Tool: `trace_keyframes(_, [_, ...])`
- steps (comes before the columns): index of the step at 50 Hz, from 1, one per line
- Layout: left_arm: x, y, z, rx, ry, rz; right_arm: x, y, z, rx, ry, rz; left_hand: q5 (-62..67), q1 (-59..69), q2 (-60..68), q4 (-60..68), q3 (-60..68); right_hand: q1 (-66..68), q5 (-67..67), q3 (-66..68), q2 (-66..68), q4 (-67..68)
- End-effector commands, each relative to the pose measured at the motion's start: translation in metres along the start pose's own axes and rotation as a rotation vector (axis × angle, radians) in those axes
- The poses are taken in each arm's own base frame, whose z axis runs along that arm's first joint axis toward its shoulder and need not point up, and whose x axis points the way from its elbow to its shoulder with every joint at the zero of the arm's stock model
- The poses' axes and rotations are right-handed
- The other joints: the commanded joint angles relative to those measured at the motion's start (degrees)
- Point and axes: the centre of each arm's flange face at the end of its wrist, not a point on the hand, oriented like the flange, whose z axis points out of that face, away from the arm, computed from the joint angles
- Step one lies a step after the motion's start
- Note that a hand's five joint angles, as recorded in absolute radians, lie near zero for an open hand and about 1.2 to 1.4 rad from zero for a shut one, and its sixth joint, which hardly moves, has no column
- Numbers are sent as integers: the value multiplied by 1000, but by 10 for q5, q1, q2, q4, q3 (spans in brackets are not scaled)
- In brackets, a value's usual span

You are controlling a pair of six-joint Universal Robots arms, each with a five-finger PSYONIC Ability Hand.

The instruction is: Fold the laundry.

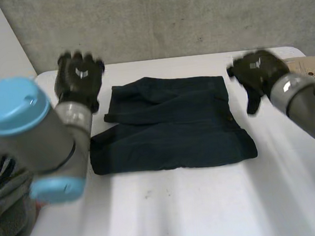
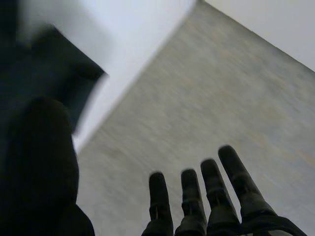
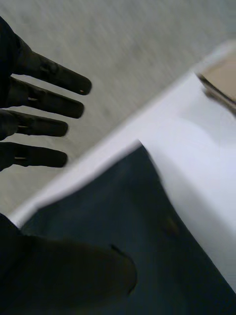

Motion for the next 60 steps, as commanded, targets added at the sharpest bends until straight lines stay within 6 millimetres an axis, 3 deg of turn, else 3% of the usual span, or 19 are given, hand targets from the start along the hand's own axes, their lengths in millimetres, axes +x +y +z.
trace_keyframes(1, [12,32,-69,-176,207,-46,-27,42,-28,-147,-180,21,174,165,175,174,177,132,127,117,120,118])
trace_keyframes(3, [20,44,-87,-240,301,-94,-33,55,-32,-170,-228,36,216,207,218,216,219,132,127,117,120,118])
trace_keyframes(9, [28,61,-102,-362,415,-212,-44,70,-31,-120,-286,58,197,189,199,198,201,134,128,119,122,120])
trace_keyframes(13, [33,86,-84,-427,406,-245,-49,81,-18,-82,-266,41,125,117,127,126,128,116,110,100,103,101])
trace_keyframes(17, [40,97,-66,-431,395,-243,-51,89,-6,-55,-247,28,88,80,90,89,91,91,85,75,78,76])
trace_keyframes(28, [39,97,-14,-288,296,-254,-54,100,24,-13,-227,7,86,78,88,87,89,70,64,55,58,56])
trace_keyframes(40, [52,117,16,-269,300,-43,-52,103,46,-19,-183,-12,88,80,90,89,91,60,54,45,48,46])
trace_keyframes(47, [56,126,30,-268,276,-18,-51,106,55,-11,-174,-12,100,92,102,101,103,100,95,85,88,86])
trace_keyframes(50, [57,127,37,-243,261,-16,-52,106,57,-9,-174,-12,150,142,152,151,153,182,177,167,170,168])
trace_keyframes(53, [56,124,43,-214,241,-19,-53,108,59,-11,-177,-11,266,258,268,267,269,260,254,245,248,246])
trace_keyframes(59, [53,117,44,-187,223,-24,-49,107,65,-5,-158,-13,580,572,582,581,583,549,543,533,536,534])
trace_keyframes(60, [55,116,42,-188,228,-24,-47,106,66,-4,-150,-14,581,572,583,581,584,549,543,534,537,535])
